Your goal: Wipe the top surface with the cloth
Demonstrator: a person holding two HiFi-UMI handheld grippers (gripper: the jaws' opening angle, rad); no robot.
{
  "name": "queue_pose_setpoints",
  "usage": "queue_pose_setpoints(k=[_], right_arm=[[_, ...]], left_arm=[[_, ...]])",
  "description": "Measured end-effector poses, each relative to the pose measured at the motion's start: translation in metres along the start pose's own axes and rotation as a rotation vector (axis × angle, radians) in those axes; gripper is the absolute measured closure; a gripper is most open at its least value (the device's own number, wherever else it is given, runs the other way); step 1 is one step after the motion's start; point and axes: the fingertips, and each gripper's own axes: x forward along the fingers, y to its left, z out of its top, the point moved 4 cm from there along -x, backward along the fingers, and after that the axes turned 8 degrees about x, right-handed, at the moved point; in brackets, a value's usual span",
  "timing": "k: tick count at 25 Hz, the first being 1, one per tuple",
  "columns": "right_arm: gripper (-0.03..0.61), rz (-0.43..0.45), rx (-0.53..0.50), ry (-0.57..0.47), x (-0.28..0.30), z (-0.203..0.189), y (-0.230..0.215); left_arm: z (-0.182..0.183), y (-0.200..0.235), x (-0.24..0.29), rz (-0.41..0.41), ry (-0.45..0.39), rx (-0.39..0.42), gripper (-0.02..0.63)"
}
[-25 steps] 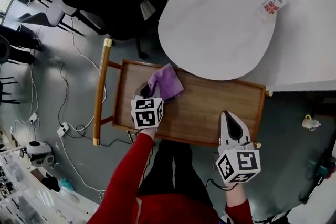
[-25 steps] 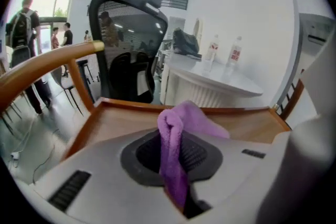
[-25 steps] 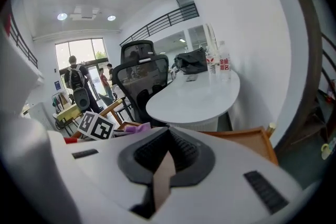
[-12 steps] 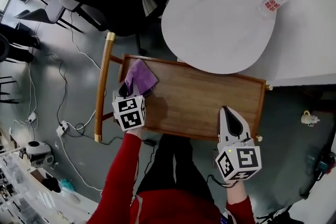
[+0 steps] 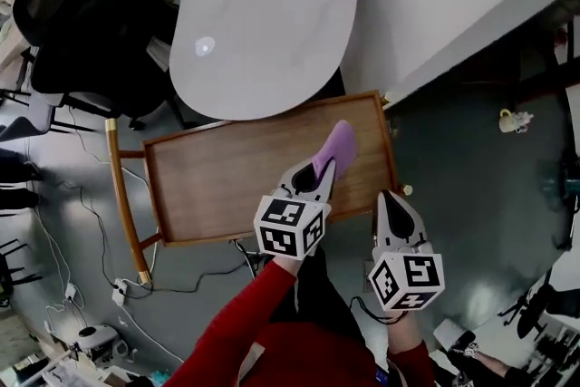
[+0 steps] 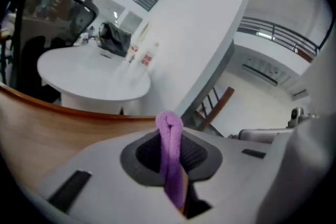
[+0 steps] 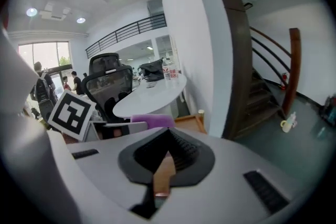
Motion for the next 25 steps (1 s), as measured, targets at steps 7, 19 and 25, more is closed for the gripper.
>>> queue_pose_setpoints(k=[7, 19, 25], right_arm=[[0.575, -0.089, 0.060, -0.013, -0.024, -0.010, -0.037], [0.575, 0.143, -0.074, 0.093, 0.023, -0.014, 0.029], [0.575, 0.290, -0.164, 0.159, 0.051, -0.024, 0.083]], left_arm=[[-0.031, -0.052, 0.094, -0.136, 0.178, 0.006, 0.563], [-0.071, 0.114, -0.036, 0.308, 0.176, -0.060, 0.562], [-0.101, 0.210, -0.157, 0.625, 0.170, -0.129, 0.561]])
